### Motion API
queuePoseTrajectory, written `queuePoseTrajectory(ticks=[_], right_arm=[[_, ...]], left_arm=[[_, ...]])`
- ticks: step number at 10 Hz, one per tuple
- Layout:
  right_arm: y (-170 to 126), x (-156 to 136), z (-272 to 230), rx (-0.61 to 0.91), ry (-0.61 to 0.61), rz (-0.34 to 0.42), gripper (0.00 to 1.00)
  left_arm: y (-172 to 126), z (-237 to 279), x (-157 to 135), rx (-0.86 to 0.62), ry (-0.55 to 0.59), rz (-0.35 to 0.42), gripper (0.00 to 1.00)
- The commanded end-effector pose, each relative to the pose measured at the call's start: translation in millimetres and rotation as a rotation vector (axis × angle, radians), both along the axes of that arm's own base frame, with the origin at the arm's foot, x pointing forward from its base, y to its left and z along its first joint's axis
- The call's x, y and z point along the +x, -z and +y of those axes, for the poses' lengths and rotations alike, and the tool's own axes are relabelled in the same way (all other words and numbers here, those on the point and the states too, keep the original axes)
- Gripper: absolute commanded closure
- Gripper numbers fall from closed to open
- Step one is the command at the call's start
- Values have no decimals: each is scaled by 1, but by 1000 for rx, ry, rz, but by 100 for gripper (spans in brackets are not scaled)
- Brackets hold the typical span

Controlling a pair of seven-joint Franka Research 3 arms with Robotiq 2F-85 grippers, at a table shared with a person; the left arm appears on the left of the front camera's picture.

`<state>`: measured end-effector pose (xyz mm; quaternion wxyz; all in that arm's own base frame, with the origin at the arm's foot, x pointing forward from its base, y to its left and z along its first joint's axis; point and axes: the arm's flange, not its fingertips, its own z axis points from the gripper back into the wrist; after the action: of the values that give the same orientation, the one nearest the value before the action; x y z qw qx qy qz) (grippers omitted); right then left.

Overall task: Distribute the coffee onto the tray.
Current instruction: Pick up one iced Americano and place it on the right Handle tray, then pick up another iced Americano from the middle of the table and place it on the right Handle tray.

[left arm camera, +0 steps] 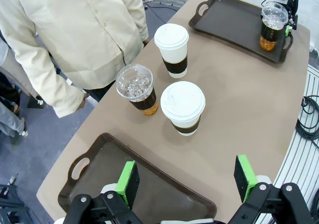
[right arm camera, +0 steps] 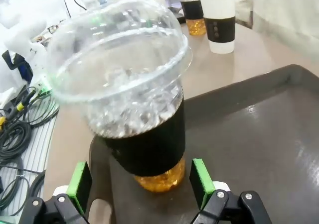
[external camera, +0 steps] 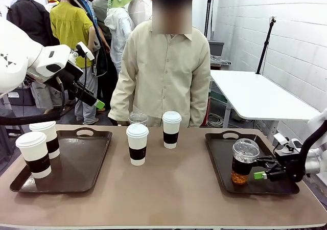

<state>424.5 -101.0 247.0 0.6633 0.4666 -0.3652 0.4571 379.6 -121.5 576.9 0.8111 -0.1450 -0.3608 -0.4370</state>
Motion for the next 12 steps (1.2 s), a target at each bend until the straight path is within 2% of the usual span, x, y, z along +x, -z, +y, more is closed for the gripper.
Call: queuePoseTrajectory(ticks=[1,3,4,5,10,12], right_arm=[[-6,-18,-9,-38,22,19,0],[-8,-25,-18,-54,42,36,0],[-9,-26,-13,-69,63,20,0],[-4,-18,-18,-23,36,8,0],[-4,-21,-18,-31,42,8,0],[-15,-3,-36,-46,84,10,0]], left_arm=[[1,1,0,-4,0,4,0],[1,1,0,-4,0,4,0],[1,1,0,-4,0,4,0],[1,1,0,-4,0,4,0],[1,1,0,-4,0,4,0],[1,1,0,-4,0,4,0]])
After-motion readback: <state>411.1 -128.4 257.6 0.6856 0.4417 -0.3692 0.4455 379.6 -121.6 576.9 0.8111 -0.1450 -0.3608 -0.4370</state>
